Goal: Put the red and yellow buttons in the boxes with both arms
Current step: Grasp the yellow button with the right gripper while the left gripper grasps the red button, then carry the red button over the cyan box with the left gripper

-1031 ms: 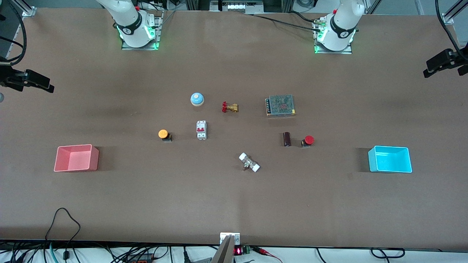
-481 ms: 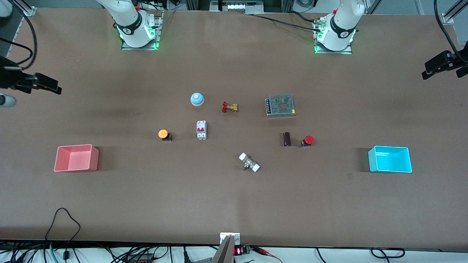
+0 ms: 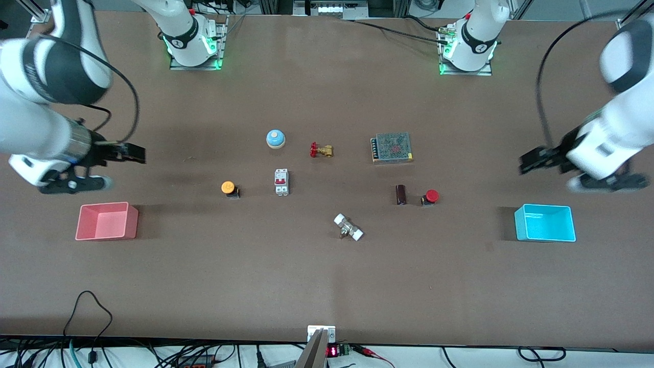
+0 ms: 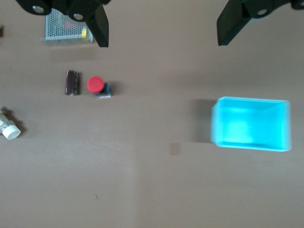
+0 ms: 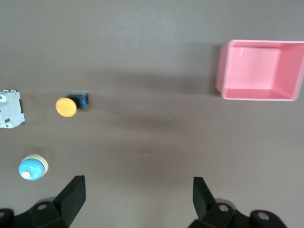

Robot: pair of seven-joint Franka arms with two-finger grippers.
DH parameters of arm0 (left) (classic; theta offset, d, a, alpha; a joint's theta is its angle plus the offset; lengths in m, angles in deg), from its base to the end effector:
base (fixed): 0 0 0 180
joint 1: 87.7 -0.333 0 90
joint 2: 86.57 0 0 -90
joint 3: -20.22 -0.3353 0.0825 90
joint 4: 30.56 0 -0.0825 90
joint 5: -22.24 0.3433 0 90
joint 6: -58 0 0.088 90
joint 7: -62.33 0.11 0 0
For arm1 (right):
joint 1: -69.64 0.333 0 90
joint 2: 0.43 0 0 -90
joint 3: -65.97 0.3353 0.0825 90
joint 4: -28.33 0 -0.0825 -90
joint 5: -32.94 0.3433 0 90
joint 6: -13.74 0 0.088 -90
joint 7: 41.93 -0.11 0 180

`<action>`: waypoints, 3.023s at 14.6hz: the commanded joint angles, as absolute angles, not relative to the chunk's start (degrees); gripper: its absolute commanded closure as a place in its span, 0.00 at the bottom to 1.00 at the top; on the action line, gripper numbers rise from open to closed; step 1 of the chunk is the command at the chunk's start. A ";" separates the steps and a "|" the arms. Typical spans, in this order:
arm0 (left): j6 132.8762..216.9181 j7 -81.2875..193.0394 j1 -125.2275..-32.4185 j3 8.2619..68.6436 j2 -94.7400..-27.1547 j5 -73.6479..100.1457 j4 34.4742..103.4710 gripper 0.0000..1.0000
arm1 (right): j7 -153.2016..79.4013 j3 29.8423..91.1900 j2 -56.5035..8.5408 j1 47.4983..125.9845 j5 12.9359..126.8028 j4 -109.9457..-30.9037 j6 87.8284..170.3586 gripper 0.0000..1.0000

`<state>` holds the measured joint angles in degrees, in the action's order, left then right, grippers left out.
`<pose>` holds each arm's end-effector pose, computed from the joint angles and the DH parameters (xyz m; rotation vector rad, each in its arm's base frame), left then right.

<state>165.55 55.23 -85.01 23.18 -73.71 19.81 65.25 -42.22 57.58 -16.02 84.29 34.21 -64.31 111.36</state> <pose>0.5896 -0.0590 0.4984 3.0914 0.0613 -0.0386 0.5825 0.0751 0.4819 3.0966 0.1565 -0.2812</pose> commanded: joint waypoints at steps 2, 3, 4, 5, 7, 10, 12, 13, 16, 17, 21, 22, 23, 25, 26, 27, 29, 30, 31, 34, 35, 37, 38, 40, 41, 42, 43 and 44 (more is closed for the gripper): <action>174.25 49.43 -80.24 23.55 -68.39 21.71 69.27 0.00 | -44.48 57.35 -20.10 88.97 35.04 -63.95 114.63 0.00; 177.41 47.32 -78.75 23.55 -67.68 22.06 71.72 0.00 | -44.48 57.35 -21.51 89.68 36.87 -63.95 115.77 0.00; 181.01 45.56 -77.86 23.55 -67.59 22.41 74.26 0.00 | -44.65 57.35 -22.74 90.29 39.67 -63.95 116.47 0.00; 184.70 43.89 -76.81 23.55 -67.50 22.42 77.07 0.00 | -44.74 57.35 -23.80 90.99 41.10 -63.95 117.61 0.00; 192.44 40.90 -74.87 23.55 -66.27 22.50 82.00 0.00 | -47.01 57.35 -25.73 92.40 41.46 -63.95 120.25 0.00; 201.58 37.38 -73.02 23.47 -63.46 22.86 85.88 0.00 | -49.49 57.18 -28.63 95.31 40.76 -63.95 122.80 0.00; 204.32 36.58 -72.06 23.38 -61.27 22.86 86.33 0.00 | -49.58 57.18 -30.57 95.48 40.76 -63.95 123.95 0.00; 205.64 35.53 -71.88 23.38 -60.30 22.86 86.33 0.00 | -49.58 57.18 -31.10 95.57 40.76 -63.95 123.86 0.00; 207.06 35.34 -71.88 23.29 -58.89 22.86 86.07 0.00 | -49.58 57.26 -34.17 95.57 40.76 -64.13 125.17 0.00; 207.06 35.34 -71.96 23.03 -58.80 22.86 85.98 0.00 | -49.58 57.26 -34.27 96.18 40.84 -64.65 125.79 0.00; 207.06 35.34 -72.14 22.76 -57.48 22.77 85.54 0.14 | -49.67 57.35 -34.71 97.15 41.11 -68.52 131.85 0.00; 207.06 35.34 -72.14 22.76 -57.39 22.77 85.45 0.23 | -49.67 57.27 -35.23 97.59 41.20 -68.52 132.12 0.00; 207.06 35.34 -72.23 22.76 -57.39 22.77 85.45 0.31 | -49.75 57.26 -35.84 97.77 41.28 -68.43 132.65 0.00; 207.06 35.34 -72.40 22.68 -57.30 22.77 85.02 0.49 | -50.28 57.26 -36.90 97.68 41.29 -68.52 133.35 0.00; 207.06 35.34 -72.40 22.50 -57.21 22.77 84.93 0.61 | -51.24 57.26 -37.25 97.59 41.20 -68.52 133.36 0.00; 206.97 35.34 -72.40 22.41 -57.21 22.77 84.66 0.75 | -51.42 57.26 -37.52 97.68 41.20 -68.52 133.36 0.00; 206.27 35.61 -72.75 22.33 -57.65 22.86 83.70 0.93 | -51.42 57.26 -37.61 97.77 41.20 -68.61 133.27 0.00; 205.14 35.78 -73.54 22.32 -58.17 22.86 83.17 0.97 | -51.42 57.26 -37.96 97.68 41.11 -68.70 133.35 0.00; 202.52 36.65 -74.42 22.32 -58.96 22.86 81.51 0.99 | -51.42 57.26 -38.31 97.59 41.20 -68.70 133.36 0.00; 191.10 43.40 -79.15 22.50 -61.77 22.86 76.24 0.99 | -51.51 57.18 -38.66 97.33 41.11 -68.79 133.01 0.00; 188.11 46.48 -81.00 22.50 -62.74 22.86 75.01 0.99 | -51.86 57.18 -38.66 97.33 41.11 -68.79 132.83 0.04; 185.01 53.77 -85.39 22.50 -64.41 22.86 73.94 0.99 | -52.48 57.18 -38.66 97.50 41.11 -68.79 132.65 0.15; 184.83 58.15 -88.02 22.50 -64.86 22.86 73.85 0.99 | -52.48 57.18 -38.57 97.42 41.11 -68.70 132.57 0.30; 185.08 65.46 -91.98 22.50 -64.77 22.86 73.85 0.99 | -52.65 57.18 -38.57 97.24 41.11 -68.70 132.56 0.43; 185.44 68.88 -94.09 22.50 -64.51 22.86 73.68 0.99 | -52.65 57.18 -38.57 97.33 41.11 -68.61 132.56 0.45; 185.53 72.66 -96.03 22.50 -64.16 22.86 72.72 0.99 | -52.65 57.18 -38.57 97.33 41.11 -68.61 132.56 0.47; 185.44 76.00 -97.87 22.50 -63.29 22.86 71.84 0.99 | -52.57 57.18 -38.57 97.24 41.11 -68.61 132.56 0.49; 185.44 78.56 -99.28 22.50 -62.23 22.77 70.52 0.99 | -52.57 57.18 -38.57 97.33 41.11 -68.52 132.56 0.50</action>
<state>185.85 73.08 -96.47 21.68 -64.16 21.99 73.50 -51.91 57.17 -38.98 97.27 40.60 -68.31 132.55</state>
